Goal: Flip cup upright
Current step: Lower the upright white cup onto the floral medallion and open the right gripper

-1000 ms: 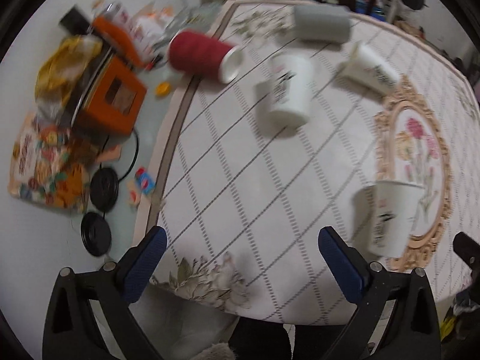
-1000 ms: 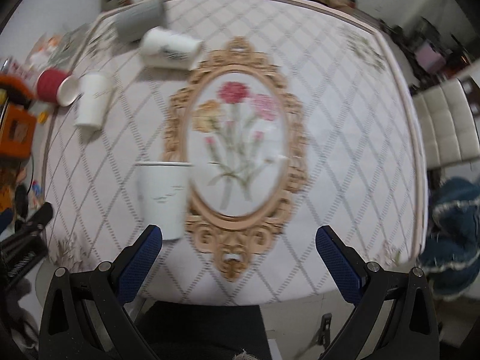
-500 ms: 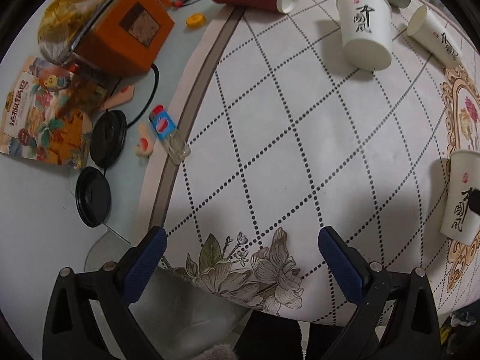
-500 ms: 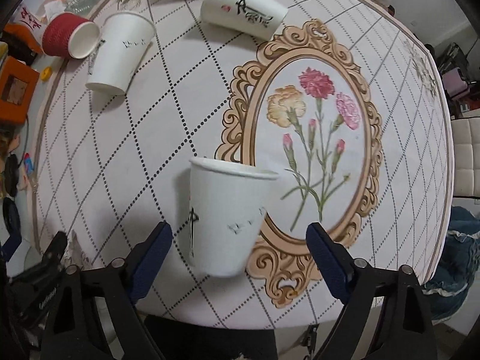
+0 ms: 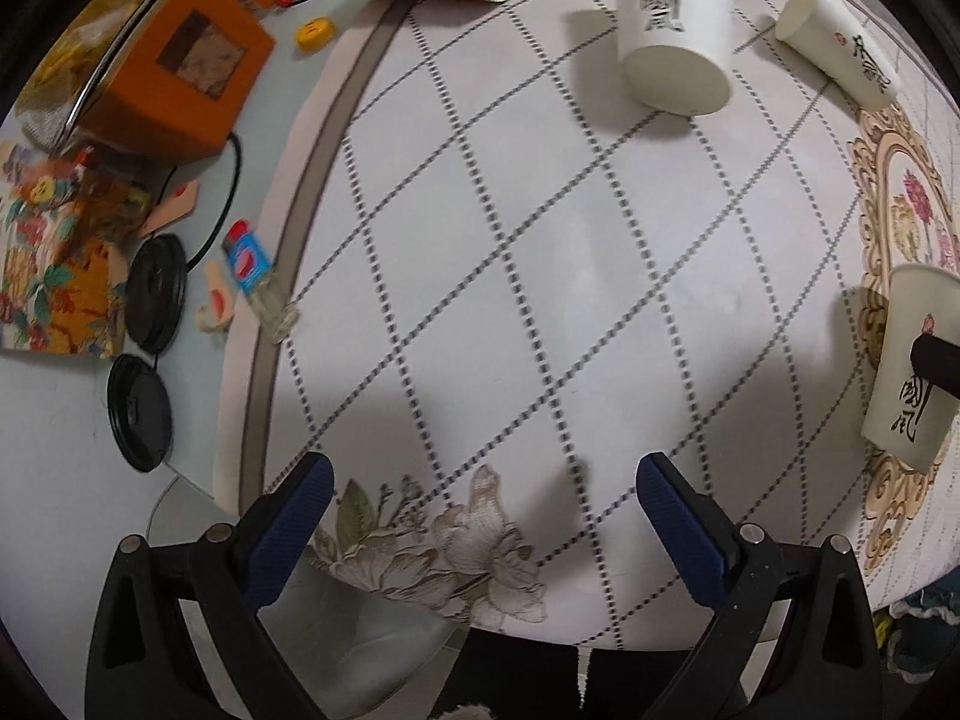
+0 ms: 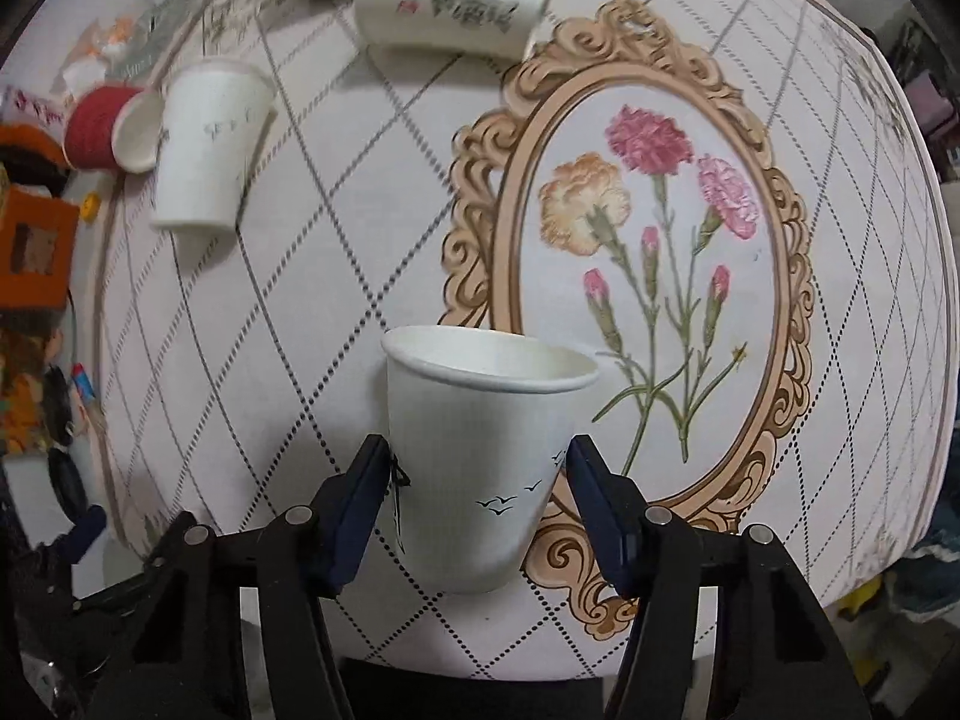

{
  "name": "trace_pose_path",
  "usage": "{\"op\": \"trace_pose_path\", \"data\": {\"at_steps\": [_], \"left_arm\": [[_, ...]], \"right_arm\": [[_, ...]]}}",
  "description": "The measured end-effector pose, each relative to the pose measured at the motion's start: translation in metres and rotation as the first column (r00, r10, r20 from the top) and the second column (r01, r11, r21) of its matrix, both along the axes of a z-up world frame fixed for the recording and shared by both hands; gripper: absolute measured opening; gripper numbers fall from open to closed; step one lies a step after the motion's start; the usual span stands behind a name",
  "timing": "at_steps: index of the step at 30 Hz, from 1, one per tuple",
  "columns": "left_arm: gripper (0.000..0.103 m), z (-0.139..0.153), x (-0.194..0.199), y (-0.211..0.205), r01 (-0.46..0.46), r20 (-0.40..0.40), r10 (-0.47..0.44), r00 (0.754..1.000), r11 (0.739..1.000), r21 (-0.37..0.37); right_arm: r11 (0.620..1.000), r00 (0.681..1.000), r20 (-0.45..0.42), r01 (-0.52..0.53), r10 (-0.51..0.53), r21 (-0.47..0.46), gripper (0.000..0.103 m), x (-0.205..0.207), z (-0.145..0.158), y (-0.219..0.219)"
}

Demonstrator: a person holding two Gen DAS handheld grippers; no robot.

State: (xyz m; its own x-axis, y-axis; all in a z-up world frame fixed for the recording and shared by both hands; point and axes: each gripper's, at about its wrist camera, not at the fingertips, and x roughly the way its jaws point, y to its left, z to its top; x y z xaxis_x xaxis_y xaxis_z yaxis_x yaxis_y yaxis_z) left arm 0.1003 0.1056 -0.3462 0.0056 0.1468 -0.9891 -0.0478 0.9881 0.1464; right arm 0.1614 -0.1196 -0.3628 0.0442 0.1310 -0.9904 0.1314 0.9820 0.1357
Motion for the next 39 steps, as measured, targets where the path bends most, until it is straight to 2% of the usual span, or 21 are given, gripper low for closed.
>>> {"op": "trace_pose_path", "data": {"at_steps": [3,6,8,12,16,17,19,22,28,31,33,34,37,39], "left_arm": [[0.103,-0.001,0.009,-0.008,-0.006,-0.024,0.005,1.0,0.999,-0.04],[0.103,-0.007,0.02,-0.014,-0.033,-0.062,0.028,0.998,0.996,-0.078],[0.103,-0.011,0.027,-0.019,-0.04,-0.072,0.033,0.997,0.995,-0.087],[0.103,-0.016,0.039,-0.034,-0.009,-0.054,0.005,0.999,0.998,-0.069],[0.103,-0.025,0.046,-0.049,0.018,-0.041,-0.02,0.999,0.999,-0.042],[0.103,-0.029,0.05,-0.051,0.023,-0.04,-0.025,0.999,0.999,-0.035],[0.103,-0.031,0.051,-0.055,0.038,-0.035,-0.038,0.999,0.999,-0.025],[0.103,-0.032,0.052,-0.054,0.057,-0.024,-0.057,0.998,0.998,-0.018],[0.103,-0.022,0.046,-0.057,0.078,0.002,-0.078,0.997,0.997,-0.018],[0.103,-0.012,0.037,-0.061,0.099,0.032,-0.098,0.995,0.995,-0.012],[0.103,-0.005,0.034,-0.06,0.11,0.055,-0.109,0.992,0.994,-0.012],[0.103,-0.001,0.031,-0.06,0.115,0.063,-0.114,0.991,0.993,-0.012],[0.103,0.016,0.018,-0.061,0.133,0.097,-0.131,0.987,0.991,-0.013],[0.103,0.029,0.007,-0.066,0.145,0.123,-0.142,0.982,0.989,-0.01]], "right_arm": [[0.999,0.995,0.094,0.041,-0.041,0.012,0.063,0.001,0.013,-0.015],[0.997,0.972,0.229,0.064,-0.054,-0.038,0.063,0.001,0.024,-0.024],[0.992,0.939,0.342,0.083,-0.047,-0.092,0.063,0.001,0.029,-0.022],[0.977,0.869,0.494,0.126,-0.025,-0.171,0.063,0.004,0.023,-0.022],[0.965,0.832,0.555,0.14,0.007,-0.22,0.063,0.004,0.006,-0.013],[0.963,0.812,0.583,0.138,0.024,-0.232,0.063,0.0,0.005,-0.009],[0.957,0.801,0.595,0.126,0.058,-0.262,0.063,-0.004,0.003,-0.002],[0.956,0.801,0.595,0.119,0.068,-0.268,0.064,-0.015,0.003,-0.002],[0.967,0.832,0.553,0.115,0.03,-0.225,0.066,-0.033,-0.002,-0.006],[0.97,0.845,0.534,0.117,0.015,-0.213,0.073,-0.039,-0.002,-0.008],[0.971,0.849,0.529,0.123,0.005,-0.205,0.084,-0.045,0.003,-0.009],[0.974,0.838,0.546,0.127,-0.005,-0.185,0.085,-0.048,0.006,-0.01],[0.971,0.846,0.533,0.143,-0.02,-0.19,0.086,-0.062,0.019,-0.012],[0.968,0.848,0.529,0.162,-0.038,-0.19,0.094,-0.073,0.032,-0.016]]}}
